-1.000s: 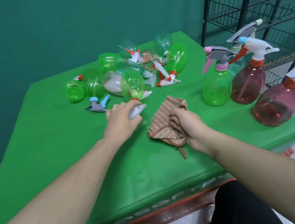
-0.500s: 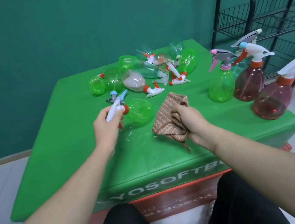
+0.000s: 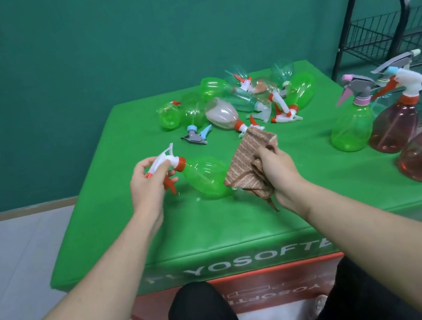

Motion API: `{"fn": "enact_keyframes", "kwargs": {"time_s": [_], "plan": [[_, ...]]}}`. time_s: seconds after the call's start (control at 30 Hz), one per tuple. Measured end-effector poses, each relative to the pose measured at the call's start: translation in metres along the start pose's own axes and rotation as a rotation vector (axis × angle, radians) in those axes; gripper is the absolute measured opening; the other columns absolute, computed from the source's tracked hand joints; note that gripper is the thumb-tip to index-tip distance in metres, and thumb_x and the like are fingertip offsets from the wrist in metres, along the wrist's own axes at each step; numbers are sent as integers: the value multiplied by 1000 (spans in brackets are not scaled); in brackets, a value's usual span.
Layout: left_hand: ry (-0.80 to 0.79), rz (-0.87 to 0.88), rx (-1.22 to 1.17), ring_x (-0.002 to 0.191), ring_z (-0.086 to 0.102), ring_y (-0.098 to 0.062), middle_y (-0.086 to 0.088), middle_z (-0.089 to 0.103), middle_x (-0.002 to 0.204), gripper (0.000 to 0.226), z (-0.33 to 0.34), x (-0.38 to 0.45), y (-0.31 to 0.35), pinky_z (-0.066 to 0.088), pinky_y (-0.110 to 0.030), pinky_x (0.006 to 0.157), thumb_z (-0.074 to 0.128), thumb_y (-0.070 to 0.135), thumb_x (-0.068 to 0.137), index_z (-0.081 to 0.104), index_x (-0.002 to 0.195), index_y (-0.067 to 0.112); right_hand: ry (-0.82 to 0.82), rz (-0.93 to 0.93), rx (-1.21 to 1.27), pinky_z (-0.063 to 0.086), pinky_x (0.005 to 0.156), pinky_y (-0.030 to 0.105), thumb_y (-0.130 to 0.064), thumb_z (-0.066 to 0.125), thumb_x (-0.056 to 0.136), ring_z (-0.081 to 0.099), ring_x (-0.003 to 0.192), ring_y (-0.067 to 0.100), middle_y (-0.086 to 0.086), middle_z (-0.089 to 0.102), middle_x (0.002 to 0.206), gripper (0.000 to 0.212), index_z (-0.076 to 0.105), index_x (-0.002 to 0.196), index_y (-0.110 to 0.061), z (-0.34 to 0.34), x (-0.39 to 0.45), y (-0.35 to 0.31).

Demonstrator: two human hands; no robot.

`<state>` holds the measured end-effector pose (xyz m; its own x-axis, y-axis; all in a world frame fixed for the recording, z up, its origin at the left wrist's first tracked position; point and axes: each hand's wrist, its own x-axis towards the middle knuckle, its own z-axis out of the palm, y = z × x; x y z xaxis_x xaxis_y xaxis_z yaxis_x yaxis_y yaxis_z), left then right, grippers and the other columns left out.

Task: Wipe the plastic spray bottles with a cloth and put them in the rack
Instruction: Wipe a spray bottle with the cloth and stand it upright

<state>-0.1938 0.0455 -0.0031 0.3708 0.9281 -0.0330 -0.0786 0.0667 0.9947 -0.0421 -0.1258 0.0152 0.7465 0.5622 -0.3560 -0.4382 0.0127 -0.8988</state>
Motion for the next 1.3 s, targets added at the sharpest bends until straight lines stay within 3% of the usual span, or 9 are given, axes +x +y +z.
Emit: {"fn": "enact_keyframes", "kwargs": {"time_s": [0.17,0.3,0.4,0.6,0.73,0.93,1.03,1.13,1.3], "plan": [[78,73,-12,80,70,-11,-2,76,99,17,-7,9,6,58,-25,73,73,6,89,72,98,20,3,9,25,61,64,36,-8,45,101,66,63,21,7,63,77,10,53,97,-13,12,7,2],[15,182,115,78,67,-1,6,77,91,15,0,3,8,57,-22,80,77,13,88,76,98,24,-48,44,7,59,54,29,-9,46,102,65,57,18,4,61,72,10,51,95,-12,26,5,5],[-49,241,147,82,66,5,13,76,90,14,9,-3,8,48,-8,76,75,16,91,76,101,26,-81,63,21,59,53,28,-8,46,102,65,56,18,5,61,69,12,51,92,-12,36,3,5],[-272,315,332,95,67,5,24,73,102,22,21,-4,3,47,-13,87,66,24,99,70,114,39,-99,52,-18,61,76,42,-12,49,100,67,69,25,11,68,83,11,58,94,-13,51,7,7],[-394,405,556,107,57,19,36,63,113,43,25,0,1,38,-7,97,67,17,97,57,116,55,-100,59,-25,60,73,39,-20,53,100,69,71,24,13,73,90,19,66,106,-8,54,11,7],[-533,393,916,135,50,-15,3,53,147,69,15,11,-10,35,-30,115,77,19,87,45,148,23,-95,91,62,59,69,34,-34,53,103,69,75,25,11,77,89,29,69,104,-9,47,19,5],[-607,463,1039,145,37,-17,1,38,160,74,6,16,-14,26,-42,123,77,35,87,40,150,45,-122,110,102,57,87,41,-36,48,105,69,84,27,9,76,87,33,70,97,-12,43,22,6],[-675,422,1032,133,48,-8,9,45,152,77,-3,18,-17,37,-38,117,75,49,86,24,138,76,-144,127,167,50,104,49,-36,42,107,69,94,27,10,76,94,36,68,97,-13,40,24,8],[-640,439,1065,132,45,-6,13,48,148,92,-4,23,-20,36,-35,117,75,64,76,30,154,49,-208,143,226,45,110,50,-37,38,109,69,109,30,13,76,108,42,70,110,-10,35,27,8]]}}
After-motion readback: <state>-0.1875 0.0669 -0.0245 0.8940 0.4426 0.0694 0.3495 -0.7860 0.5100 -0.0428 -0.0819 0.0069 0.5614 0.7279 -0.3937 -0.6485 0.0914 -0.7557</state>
